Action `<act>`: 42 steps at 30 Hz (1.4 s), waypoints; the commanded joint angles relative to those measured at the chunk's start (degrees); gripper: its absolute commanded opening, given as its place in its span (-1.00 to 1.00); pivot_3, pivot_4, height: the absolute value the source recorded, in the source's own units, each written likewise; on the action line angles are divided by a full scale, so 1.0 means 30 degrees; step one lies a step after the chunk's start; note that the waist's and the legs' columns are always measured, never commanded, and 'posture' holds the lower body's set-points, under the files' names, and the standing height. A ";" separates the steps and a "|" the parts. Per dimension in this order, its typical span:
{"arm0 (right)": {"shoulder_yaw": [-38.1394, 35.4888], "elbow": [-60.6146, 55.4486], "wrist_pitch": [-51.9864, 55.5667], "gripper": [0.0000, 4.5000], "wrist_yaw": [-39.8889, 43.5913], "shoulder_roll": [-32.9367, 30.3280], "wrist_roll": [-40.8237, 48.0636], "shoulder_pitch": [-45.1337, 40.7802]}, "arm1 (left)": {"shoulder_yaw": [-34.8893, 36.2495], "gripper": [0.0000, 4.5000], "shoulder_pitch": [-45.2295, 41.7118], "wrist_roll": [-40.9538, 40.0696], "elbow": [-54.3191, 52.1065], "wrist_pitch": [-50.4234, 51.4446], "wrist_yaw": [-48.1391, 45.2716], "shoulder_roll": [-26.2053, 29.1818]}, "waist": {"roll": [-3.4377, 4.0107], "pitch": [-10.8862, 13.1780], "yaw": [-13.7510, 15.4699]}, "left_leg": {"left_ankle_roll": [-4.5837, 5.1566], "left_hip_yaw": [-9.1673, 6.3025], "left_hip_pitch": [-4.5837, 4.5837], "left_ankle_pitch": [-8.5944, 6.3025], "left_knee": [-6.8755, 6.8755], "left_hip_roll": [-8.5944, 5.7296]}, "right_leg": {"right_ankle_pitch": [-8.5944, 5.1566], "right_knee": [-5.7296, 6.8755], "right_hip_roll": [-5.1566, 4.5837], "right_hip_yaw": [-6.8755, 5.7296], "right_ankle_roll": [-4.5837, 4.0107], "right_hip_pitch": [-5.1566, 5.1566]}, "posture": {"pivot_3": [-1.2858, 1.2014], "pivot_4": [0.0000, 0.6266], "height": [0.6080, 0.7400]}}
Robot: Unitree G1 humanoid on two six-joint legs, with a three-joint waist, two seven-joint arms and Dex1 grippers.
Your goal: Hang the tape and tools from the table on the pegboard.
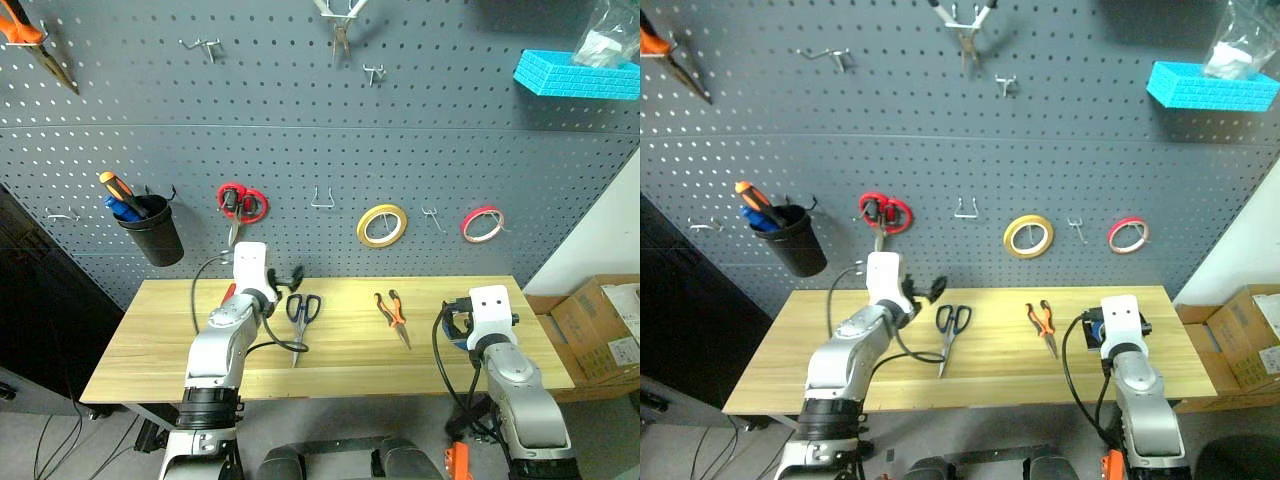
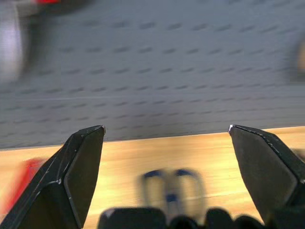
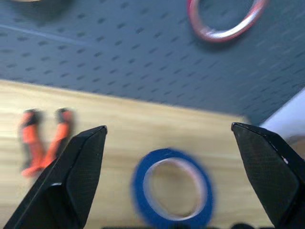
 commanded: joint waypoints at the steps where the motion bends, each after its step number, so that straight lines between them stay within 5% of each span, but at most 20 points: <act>1: -0.0525 -0.0966 0.1460 1.00 0.2352 -0.1186 0.1619 -0.0749 | -0.1929 0.98 -0.0828 -0.1918 -0.1781 0.2649 -0.2348 -0.0198 | 0.0013 0.0216 0.0005 | 0.0001 0.0003 0.0001 0.0000 0.0004 -0.0003 | 0.0000 -0.0008 -0.0002 0.0005 0.0000 0.0007 | 0.02 -0.63 1.00; 7: -0.0310 0.2544 0.1468 1.00 0.5844 -0.4491 0.2566 -0.3314 | -0.5520 0.98 -0.1544 -0.3087 -0.1507 0.4636 -0.5521 -0.0391 | 0.0046 0.1103 -0.0195 | 0.0005 -0.0007 0.0008 0.0001 0.0001 -0.0006 | -0.0017 0.0001 0.0003 0.0010 0.0016 0.0013 | 0.00 -0.44 1.00; 14: 0.0879 0.7252 0.0646 1.00 0.8488 -0.6696 0.2401 -0.5489 | -0.7633 0.98 -0.2299 -0.1903 0.1436 0.4010 -0.5690 -0.1355 | 0.0026 0.1970 -0.0172 | 0.0030 -0.0014 -0.0034 -0.0005 -0.0011 -0.0006 | -0.0042 -0.0009 0.0013 0.0012 0.0039 -0.0007 | -0.01 -0.27 1.00; 37: 0.1915 1.7434 -0.0729 1.00 1.1471 -0.6674 0.2115 -1.0172 | -0.8211 0.98 -0.2015 -0.1171 0.1695 0.4521 -0.4829 -0.2754 | -0.0004 0.3600 -0.0075 | 0.0065 -0.0036 -0.0293 -0.0026 0.0010 -0.0013 | 0.0009 -0.0004 -0.0001 -0.0005 0.0169 -0.0226 | 0.02 -0.01 1.00; 42: 0.1978 1.8656 -0.1018 0.43 1.1967 -0.6558 0.1996 -1.0900 | -0.8139 1.00 -0.2102 -0.1177 0.1713 0.4658 -0.4790 -0.2867 | -0.0001 0.3711 -0.0060 | 0.0064 -0.0041 -0.0308 -0.0026 0.0013 -0.0018 | 0.0012 -0.0002 -0.0007 -0.0010 0.0175 -0.0243 | 0.02 -0.01 1.00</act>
